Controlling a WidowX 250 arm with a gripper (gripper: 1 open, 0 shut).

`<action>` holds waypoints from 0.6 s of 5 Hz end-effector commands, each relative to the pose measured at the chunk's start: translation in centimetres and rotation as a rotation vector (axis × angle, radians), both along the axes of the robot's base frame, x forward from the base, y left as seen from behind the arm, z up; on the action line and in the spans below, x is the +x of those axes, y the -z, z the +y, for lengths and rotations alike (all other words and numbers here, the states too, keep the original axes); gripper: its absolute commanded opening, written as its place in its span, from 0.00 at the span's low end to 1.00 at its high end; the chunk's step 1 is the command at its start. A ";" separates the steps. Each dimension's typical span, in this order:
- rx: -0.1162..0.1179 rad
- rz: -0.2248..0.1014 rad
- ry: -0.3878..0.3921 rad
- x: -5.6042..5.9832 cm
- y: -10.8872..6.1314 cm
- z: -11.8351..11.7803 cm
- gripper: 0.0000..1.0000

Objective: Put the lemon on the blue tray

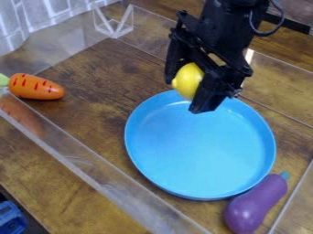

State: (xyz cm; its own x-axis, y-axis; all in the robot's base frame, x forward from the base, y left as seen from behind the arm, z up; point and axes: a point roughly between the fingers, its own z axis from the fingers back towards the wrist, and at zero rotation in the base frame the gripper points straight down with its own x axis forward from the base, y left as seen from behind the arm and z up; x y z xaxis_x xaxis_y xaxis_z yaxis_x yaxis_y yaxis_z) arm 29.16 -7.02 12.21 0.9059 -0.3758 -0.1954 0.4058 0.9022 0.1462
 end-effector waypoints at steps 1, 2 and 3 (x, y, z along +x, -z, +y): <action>-0.028 -0.054 -0.024 -0.2 -0.5 -1.7 0.00; -0.040 -0.039 -0.037 -1.4 1.1 -3.4 0.00; -0.050 -0.020 0.008 -1.6 3.1 -4.4 0.00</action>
